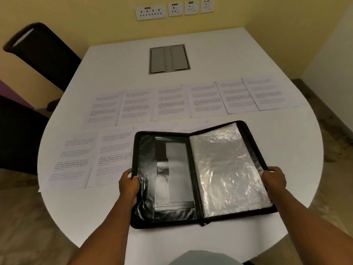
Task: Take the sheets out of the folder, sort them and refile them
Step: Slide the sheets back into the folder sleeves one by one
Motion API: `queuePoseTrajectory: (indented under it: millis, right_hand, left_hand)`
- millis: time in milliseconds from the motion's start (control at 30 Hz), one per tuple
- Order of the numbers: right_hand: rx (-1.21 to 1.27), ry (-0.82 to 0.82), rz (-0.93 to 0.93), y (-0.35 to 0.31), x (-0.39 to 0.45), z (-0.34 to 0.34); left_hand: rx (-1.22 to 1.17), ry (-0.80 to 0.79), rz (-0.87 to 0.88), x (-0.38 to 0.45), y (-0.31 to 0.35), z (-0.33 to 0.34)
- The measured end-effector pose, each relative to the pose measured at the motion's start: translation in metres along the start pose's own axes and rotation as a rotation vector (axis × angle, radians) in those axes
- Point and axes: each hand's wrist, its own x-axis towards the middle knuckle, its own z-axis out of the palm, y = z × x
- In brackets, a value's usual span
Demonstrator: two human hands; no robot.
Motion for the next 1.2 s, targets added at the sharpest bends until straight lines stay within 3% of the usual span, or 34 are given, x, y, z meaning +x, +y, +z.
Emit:
queuePoseTrajectory:
  millis: [233, 567, 733, 833, 933, 1200]
  right_hand:
    - [0.06, 0.025, -0.038, -0.004, -0.019, -0.014]
    - [-0.145, -0.04, -0.088, 0.051, -0.055, 0.01]
    - [-0.728, -0.131, -0.38, 0.064, -0.047, 0.01]
    - [-0.971, -0.174, -0.637, 0.059, -0.053, 0.02]
    - [-1.08, -0.246, -0.769, 0.05, -0.062, 0.034]
    - [-1.057, -0.422, -0.83, 0.034, -0.078, 0.078]
  left_hand:
    - [-0.024, 0.07, 0.03, -0.017, -0.001, -0.026]
    - [0.202, 0.105, 0.015, -0.028, -0.063, -0.062]
    - [0.713, -0.083, 0.148, -0.016, -0.084, -0.061]
    - [0.983, -0.068, 0.402, -0.021, -0.085, -0.053]
    - [1.087, -0.137, 0.565, -0.03, -0.075, -0.036]
    - [1.122, -0.284, 0.646, -0.036, -0.052, 0.006]
